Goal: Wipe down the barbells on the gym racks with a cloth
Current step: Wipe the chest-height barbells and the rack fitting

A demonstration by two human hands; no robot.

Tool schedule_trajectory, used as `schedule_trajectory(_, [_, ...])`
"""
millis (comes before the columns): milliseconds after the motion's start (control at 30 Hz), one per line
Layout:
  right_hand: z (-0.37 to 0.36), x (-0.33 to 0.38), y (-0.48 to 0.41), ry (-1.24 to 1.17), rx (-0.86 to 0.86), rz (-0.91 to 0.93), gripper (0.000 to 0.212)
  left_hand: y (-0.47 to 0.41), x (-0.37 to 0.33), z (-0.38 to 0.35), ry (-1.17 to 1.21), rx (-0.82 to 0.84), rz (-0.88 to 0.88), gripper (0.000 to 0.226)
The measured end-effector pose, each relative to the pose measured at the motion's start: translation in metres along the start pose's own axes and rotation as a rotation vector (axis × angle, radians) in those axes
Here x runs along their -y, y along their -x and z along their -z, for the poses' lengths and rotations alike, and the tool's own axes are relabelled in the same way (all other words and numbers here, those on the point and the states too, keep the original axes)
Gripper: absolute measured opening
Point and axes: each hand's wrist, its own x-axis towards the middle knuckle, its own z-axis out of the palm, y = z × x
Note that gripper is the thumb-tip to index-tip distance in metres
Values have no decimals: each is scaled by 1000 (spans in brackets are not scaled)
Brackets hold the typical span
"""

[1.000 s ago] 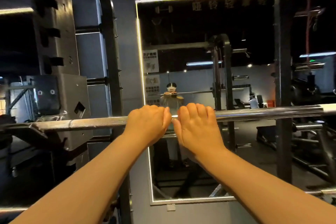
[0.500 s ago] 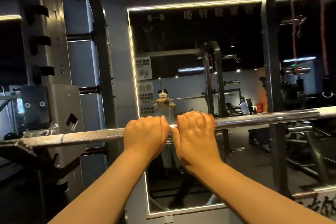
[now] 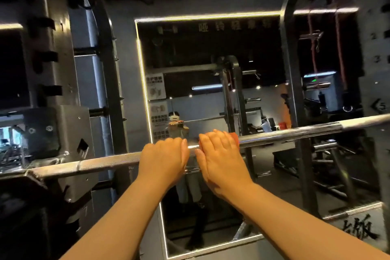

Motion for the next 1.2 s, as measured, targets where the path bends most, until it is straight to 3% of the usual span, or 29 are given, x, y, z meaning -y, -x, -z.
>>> schedule_trajectory(200, [24, -6, -50, -24, 332, -63, 54, 3, 1, -12, 95, -154, 119, 50])
schedule_trajectory(300, [16, 1, -45, 132, 270, -91, 66, 3, 1, -16, 111, -220, 112, 50])
schedule_trajectory(400, [2, 13, -19, 96, 177, -159, 57, 3, 0, -21, 114, -285, 115, 46])
schedule_trajectory(533, [0, 7, -1, 53, 132, -73, 50, 3, -5, -21, 153, -365, 109, 43])
schedule_trajectory(633, [20, 0, -24, 6, 251, -46, 44, 3, -4, -19, 138, -365, 107, 45])
schedule_trajectory(733, [30, -8, -51, -132, 441, -149, 38, 4, -3, -18, 111, -339, 97, 44])
schedule_trajectory(800, [24, -6, -55, -16, 381, -148, 38, 3, -2, -20, 119, -350, 96, 44])
schedule_trajectory(867, [11, 0, -40, 115, 213, -96, 42, 3, -1, -21, 118, -373, 102, 44])
schedule_trajectory(967, [-8, 7, -6, 27, 77, -88, 47, 6, -1, -19, 73, -363, 99, 44])
schedule_trajectory(1100, [-12, -4, 9, 57, 45, 44, 52, 8, -2, -20, 98, -335, 102, 42])
schedule_trajectory(1200, [17, -5, -26, 25, 222, 28, 39, 5, -3, -21, 95, -350, 119, 45])
